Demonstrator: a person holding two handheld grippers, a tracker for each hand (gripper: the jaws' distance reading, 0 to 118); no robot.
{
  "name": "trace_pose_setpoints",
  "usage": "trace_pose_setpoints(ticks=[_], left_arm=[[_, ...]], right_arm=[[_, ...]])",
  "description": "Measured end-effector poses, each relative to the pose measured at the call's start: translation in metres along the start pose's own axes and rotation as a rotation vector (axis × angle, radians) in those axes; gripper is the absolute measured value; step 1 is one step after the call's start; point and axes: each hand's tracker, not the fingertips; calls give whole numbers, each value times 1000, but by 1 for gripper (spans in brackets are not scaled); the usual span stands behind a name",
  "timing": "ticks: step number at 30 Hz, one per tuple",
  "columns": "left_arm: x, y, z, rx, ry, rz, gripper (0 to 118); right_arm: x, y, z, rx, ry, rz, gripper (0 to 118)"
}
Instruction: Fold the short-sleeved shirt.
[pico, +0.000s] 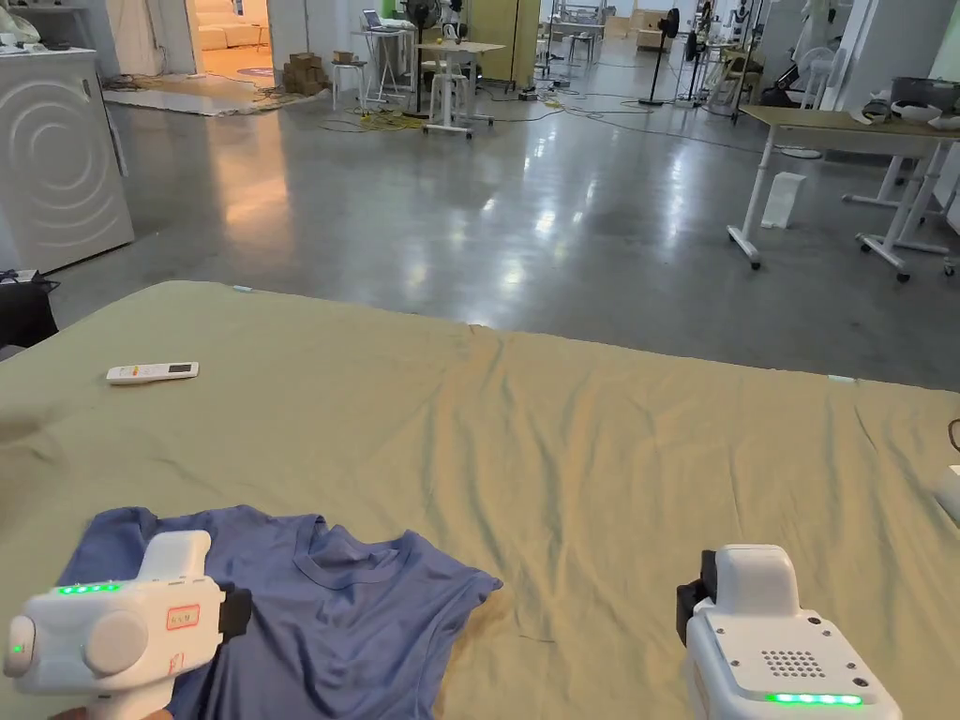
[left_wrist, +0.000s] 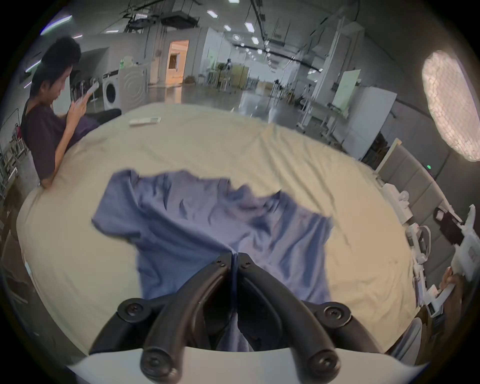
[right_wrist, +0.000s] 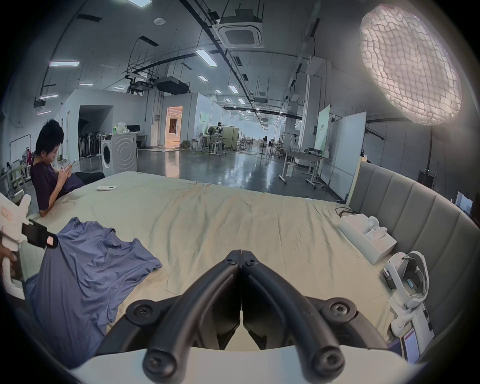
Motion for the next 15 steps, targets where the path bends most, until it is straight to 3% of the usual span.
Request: trace_pose_setpoints(ticks=[8, 15], left_arm=[[89, 55, 58, 185, -144, -70, 4], [172, 116, 66, 271, -282, -220, 4]], right_arm=[[20, 13, 14, 46, -25, -24, 0], [52, 19, 32, 77, -78, -50, 0]])
